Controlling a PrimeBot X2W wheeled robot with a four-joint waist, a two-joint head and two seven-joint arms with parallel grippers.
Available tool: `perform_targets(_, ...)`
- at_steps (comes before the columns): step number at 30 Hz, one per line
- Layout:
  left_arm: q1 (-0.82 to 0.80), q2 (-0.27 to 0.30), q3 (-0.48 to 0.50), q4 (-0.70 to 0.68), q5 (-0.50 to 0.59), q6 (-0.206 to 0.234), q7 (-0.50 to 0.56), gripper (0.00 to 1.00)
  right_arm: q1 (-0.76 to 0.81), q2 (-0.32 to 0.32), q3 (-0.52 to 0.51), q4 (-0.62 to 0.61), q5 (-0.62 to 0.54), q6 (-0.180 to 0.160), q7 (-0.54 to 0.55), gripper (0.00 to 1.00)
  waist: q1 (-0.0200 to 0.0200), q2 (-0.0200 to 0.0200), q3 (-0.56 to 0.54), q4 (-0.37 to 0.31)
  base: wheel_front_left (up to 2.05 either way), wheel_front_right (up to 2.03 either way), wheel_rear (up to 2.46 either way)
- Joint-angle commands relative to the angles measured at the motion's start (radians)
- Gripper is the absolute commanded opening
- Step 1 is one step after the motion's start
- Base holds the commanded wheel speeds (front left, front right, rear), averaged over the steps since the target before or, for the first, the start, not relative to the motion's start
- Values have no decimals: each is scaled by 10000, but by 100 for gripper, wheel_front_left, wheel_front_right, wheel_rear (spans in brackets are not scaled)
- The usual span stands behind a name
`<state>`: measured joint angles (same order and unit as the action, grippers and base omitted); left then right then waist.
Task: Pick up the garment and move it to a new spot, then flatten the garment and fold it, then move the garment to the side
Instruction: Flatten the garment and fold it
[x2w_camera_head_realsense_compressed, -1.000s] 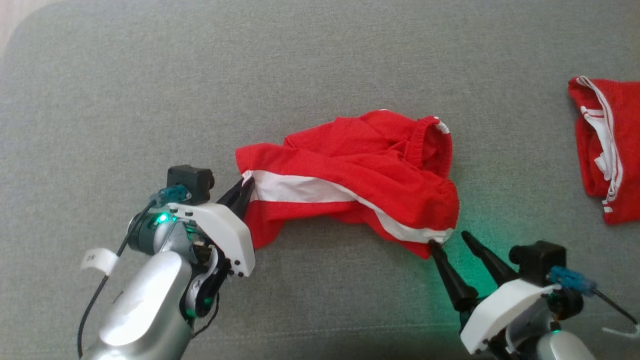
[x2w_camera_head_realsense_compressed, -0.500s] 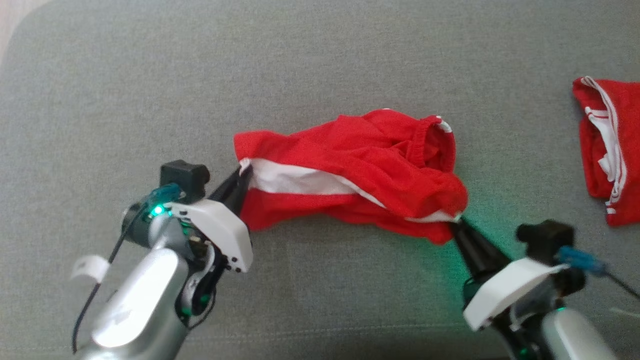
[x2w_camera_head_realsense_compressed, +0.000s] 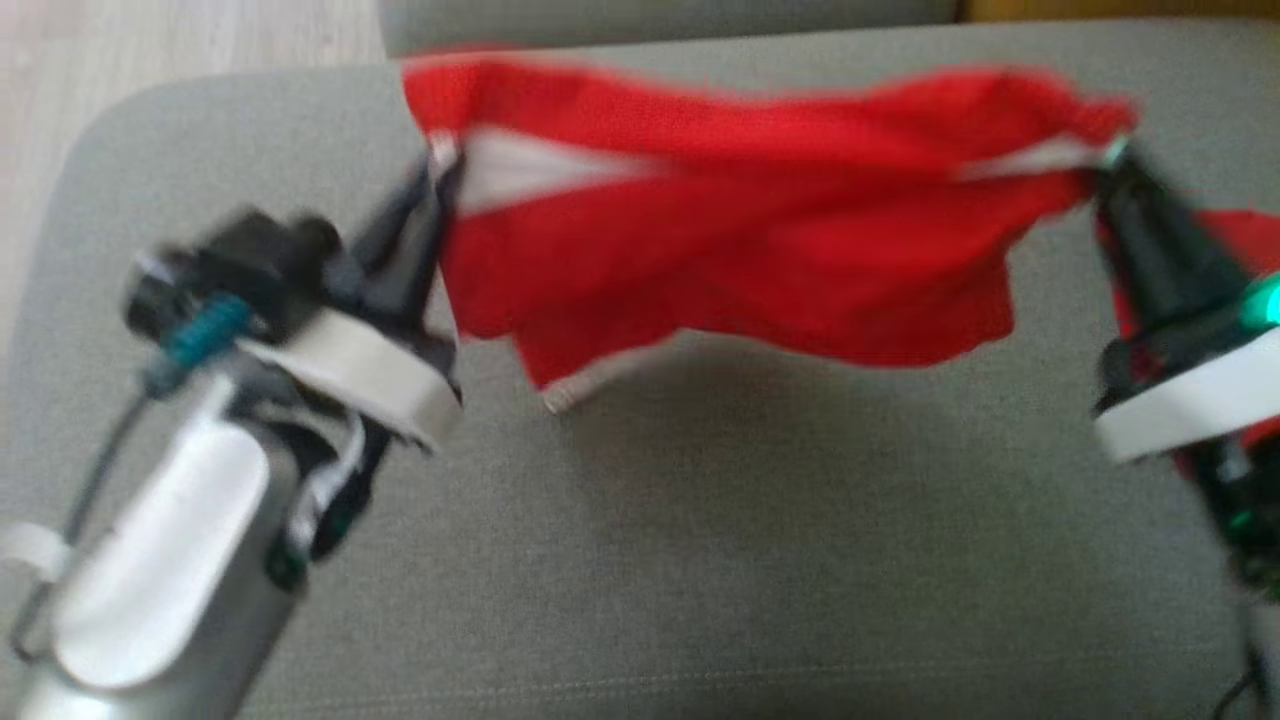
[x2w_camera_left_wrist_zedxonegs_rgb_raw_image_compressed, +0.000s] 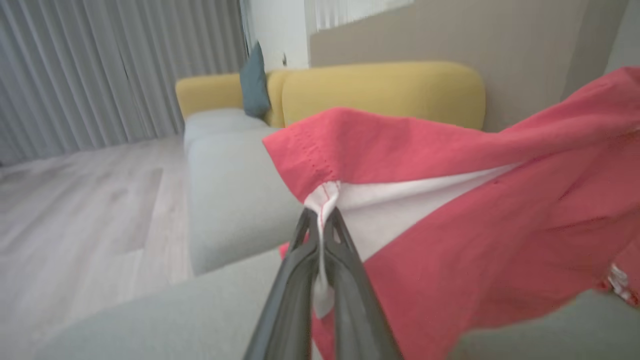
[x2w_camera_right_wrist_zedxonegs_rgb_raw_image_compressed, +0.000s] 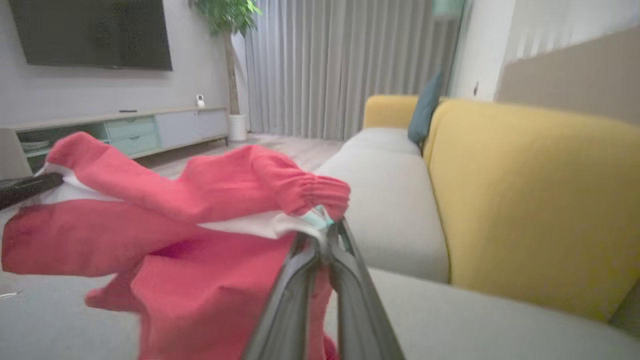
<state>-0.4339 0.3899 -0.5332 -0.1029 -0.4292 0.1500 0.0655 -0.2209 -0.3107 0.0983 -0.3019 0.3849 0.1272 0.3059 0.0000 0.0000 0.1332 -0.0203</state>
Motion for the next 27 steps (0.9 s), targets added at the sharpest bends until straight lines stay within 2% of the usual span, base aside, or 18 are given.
perform_targets(1, -933, 449, 689, -640, 119, 97, 31, 0, -610, -342, -112, -621, -113, 35, 158, 0, 0, 0, -240, 50, 0, 0, 0)
perform_targets(7, -1883, 699, 1100, -1464, 162, 191, 512, 0, -1564, -716, -570, -1308, -21, 35, 850, 0, 0, 0, -758, 56, 0, 0, 0)
perform_targets(12, -2044, 867, 1169, -1701, 83, 218, 935, 0, -1653, -650, -761, -1397, 244, 35, 1232, 0, 0, 0, -908, -15, 0, 0, 0)
perform_targets(18, -2125, 749, 1016, -1618, -98, 104, 1041, 0, -1616, -431, -925, -1259, 635, 35, 1533, 0, 0, 0, -711, -23, 0, 0, 0)
perform_targets(23, -2874, 277, 811, -497, -438, -343, 881, 0, -2149, -335, -867, -354, 1086, 35, 1733, 0, 0, 0, -102, 7, 0, 0, 0)
perform_targets(27, -4207, -461, 683, 1562, -597, -870, 259, 0, -3435, -250, -527, 1120, 1360, 35, 1520, 0, 0, 0, 603, 15, 0, 0, 0)
